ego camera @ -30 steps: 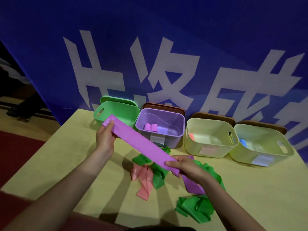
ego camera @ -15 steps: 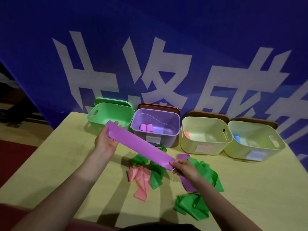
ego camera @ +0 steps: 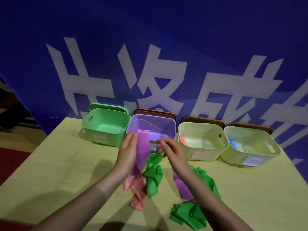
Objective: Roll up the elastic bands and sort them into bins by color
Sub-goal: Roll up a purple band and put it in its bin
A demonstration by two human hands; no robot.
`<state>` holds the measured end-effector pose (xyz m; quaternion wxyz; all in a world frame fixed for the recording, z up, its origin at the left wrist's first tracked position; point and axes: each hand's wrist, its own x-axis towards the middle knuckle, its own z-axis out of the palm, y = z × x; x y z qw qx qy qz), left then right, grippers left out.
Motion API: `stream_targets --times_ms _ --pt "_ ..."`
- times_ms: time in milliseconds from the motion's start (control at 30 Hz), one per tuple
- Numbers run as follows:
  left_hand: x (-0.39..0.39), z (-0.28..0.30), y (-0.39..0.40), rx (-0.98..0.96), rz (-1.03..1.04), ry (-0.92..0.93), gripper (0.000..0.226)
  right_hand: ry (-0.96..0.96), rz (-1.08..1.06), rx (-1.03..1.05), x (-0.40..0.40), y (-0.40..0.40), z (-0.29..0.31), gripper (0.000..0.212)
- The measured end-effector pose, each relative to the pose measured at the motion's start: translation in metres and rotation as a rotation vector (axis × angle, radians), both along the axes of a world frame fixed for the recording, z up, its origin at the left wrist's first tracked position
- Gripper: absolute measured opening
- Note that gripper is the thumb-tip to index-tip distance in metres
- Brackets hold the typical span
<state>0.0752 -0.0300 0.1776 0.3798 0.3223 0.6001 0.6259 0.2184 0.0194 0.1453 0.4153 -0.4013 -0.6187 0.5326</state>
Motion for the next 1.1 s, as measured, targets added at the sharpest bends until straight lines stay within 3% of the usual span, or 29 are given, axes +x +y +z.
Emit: stream_targets --times_ms 100,233,300,600,700,800,933,1100 --pt "-0.001 0.006 0.001 0.036 -0.046 0.148 0.031 0.008 0.038 0.086 -0.009 -0.001 0.023 0.005" --pt "-0.003 0.011 0.001 0.099 -0.090 0.297 0.031 0.037 0.036 0.095 -0.016 -0.003 0.033 0.020" --pt "-0.004 0.009 0.000 0.126 -0.098 0.349 0.032 0.082 0.075 0.106 -0.015 -0.008 0.037 0.013" --pt "-0.002 0.007 -0.007 0.134 -0.225 0.439 0.029 0.136 0.070 -0.040 -0.014 -0.008 0.040 0.014" --pt "-0.001 0.006 -0.005 0.074 -0.236 0.341 0.027 0.129 0.063 -0.033 -0.013 -0.010 0.042 0.016" --pt "-0.003 0.007 -0.001 0.041 -0.263 0.050 0.012 0.129 0.037 -0.015 -0.014 -0.007 0.048 0.017" --pt "-0.003 0.009 0.000 0.018 -0.256 -0.246 0.018 0.059 0.041 0.077 -0.015 -0.002 0.053 0.011" --pt "0.003 0.007 -0.002 0.002 -0.307 -0.193 0.017 0.094 0.013 0.094 -0.016 0.003 0.059 0.007"
